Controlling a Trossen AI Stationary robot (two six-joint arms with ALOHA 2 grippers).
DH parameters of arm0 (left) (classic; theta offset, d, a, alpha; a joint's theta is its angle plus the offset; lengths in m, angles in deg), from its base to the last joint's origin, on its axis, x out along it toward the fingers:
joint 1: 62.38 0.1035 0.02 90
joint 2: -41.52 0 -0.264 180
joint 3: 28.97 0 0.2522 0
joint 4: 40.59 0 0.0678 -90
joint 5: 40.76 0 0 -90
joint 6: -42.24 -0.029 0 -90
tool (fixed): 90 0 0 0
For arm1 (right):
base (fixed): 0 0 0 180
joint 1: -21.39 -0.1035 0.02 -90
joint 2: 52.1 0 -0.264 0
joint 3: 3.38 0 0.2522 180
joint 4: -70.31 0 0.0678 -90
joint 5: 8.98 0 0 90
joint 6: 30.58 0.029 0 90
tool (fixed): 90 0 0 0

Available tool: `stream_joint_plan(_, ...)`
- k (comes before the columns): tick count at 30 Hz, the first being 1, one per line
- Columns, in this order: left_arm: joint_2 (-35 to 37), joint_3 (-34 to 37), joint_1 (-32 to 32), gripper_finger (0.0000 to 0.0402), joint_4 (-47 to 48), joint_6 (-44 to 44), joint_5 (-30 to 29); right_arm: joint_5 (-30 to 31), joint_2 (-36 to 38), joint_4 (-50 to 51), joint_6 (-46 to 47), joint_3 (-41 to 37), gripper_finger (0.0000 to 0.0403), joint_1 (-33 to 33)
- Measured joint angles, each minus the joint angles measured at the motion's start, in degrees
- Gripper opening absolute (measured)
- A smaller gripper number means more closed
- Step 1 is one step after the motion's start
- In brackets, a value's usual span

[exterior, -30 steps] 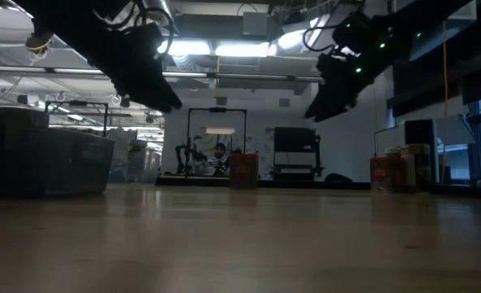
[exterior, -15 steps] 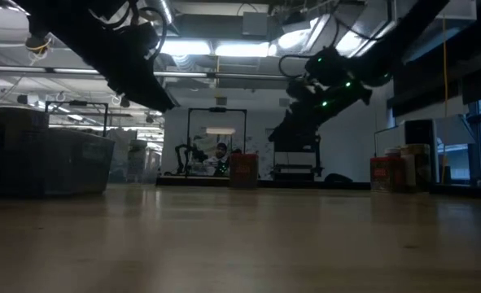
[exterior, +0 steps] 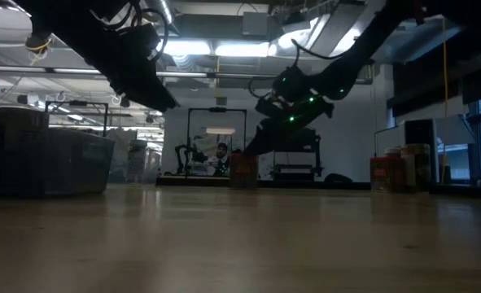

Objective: Sort spices by type
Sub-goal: Put the top left red spice can into the gray bin

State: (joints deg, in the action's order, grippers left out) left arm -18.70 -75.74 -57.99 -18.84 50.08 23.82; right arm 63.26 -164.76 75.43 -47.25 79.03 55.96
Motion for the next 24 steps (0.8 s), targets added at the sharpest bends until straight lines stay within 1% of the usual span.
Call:
stream_joint_plan(2,0.0,0.0,0.0,0.0329,0.1,0.7,1.8,-1.3,-1.3,0.2,-0.1,1.1,0.0381,0.0)
stream_joint_plan(5,0.0,0.0,0.0,0.0329,0.0,1.6,3.5,-1.4,-2.7,-0.1,-0.1,2.0,0.0379,0.0)
stream_joint_plan(8,0.0,0.0,0.0,0.0329,-0.4,2.2,3.6,-1.4,-3.9,-0.3,-0.1,2.0,0.0357,0.0)
stream_joint_plan(12,0.0,0.0,0.0,0.0329,-1.0,2.6,4.0,-1.4,-5.3,0.1,-0.3,2.0,0.0298,0.0)
stream_joint_plan(17,0.0,0.0,0.0,0.0329,-1.3,2.5,4.0,-1.4,-5.3,0.0,-0.7,2.0,0.0205,-0.1)
stream_joint_plan(20,0.0,0.0,0.0,0.0329,-1.4,1.1,3.9,-2.3,-4.5,2.3,-2.5,2.0,0.0200,-0.3)
stream_joint_plan(24,-0.1,0.0,0.0,0.0329,-1.4,5.0,3.8,-2.9,-1.5,7.5,-4.8,1.9,0.0200,-2.9)
